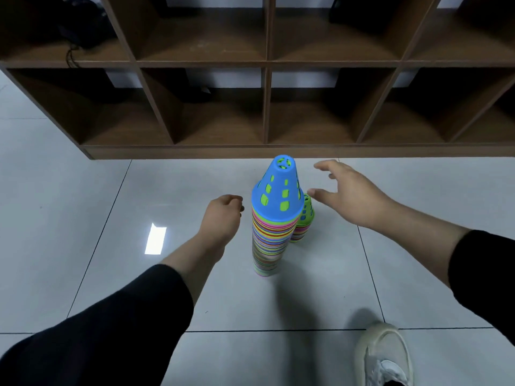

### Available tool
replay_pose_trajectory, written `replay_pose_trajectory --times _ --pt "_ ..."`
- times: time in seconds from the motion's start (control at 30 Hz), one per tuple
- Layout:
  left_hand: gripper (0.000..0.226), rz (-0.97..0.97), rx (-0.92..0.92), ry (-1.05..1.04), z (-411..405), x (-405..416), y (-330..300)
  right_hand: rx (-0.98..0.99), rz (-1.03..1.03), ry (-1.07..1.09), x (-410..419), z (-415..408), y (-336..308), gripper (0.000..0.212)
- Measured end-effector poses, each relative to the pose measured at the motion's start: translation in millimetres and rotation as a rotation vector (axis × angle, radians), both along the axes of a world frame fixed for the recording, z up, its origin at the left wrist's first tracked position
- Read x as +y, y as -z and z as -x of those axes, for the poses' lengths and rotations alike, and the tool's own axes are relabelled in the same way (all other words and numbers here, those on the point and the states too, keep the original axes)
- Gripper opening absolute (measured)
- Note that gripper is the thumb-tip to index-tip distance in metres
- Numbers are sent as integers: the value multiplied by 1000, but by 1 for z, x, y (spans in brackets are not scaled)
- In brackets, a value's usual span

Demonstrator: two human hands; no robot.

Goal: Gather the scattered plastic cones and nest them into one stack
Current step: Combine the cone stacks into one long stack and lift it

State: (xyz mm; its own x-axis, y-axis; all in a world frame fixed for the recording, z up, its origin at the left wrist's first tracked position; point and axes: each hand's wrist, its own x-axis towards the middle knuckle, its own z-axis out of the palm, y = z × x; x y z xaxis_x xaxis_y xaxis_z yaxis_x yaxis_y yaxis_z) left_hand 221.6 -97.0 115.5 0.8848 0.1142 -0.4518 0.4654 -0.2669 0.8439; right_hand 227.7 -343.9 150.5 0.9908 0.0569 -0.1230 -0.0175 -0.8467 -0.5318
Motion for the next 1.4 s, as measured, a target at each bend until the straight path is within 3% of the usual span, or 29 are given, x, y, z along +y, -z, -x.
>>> replay_pose_trajectory --times 0.13,0.23,0.27,0.3,0.4,0.43,0.5,0.53,0.67,0.8,1.03,1.4 --pt "11 7 44 80 -24 -6 19 158 49 -44 -4 -14 31 73" --pt "38 112 131 148 -30 -15 17 232 52 -90 -2 -23 55 79" --pt "36 136 149 165 -30 -19 13 263 42 -96 0 -25 64 81" --pt "18 162 179 184 -33 -22 12 291 39 -107 2 -28 73 82" --pt "77 243 276 225 -40 -32 10 328 38 -96 6 -37 101 74" --pt "70 225 316 246 -44 -33 7 322 36 -81 6 -39 105 67" --pt "21 266 416 245 -72 -34 36 295 24 -54 3 -42 110 53" --pt "7 266 426 261 -82 -37 41 281 22 -52 -1 -44 112 48" --pt "28 177 424 190 -116 -51 81 287 -28 -51 -7 -44 118 46" --pt "40 116 504 241 -124 -56 96 338 -205 15 -8 -38 124 51" --pt "47 101 605 289 -118 -60 125 413 -430 47 -4 -42 134 63" --pt "41 205 685 255 -110 -66 152 432 -707 142 -5 -61 150 56"
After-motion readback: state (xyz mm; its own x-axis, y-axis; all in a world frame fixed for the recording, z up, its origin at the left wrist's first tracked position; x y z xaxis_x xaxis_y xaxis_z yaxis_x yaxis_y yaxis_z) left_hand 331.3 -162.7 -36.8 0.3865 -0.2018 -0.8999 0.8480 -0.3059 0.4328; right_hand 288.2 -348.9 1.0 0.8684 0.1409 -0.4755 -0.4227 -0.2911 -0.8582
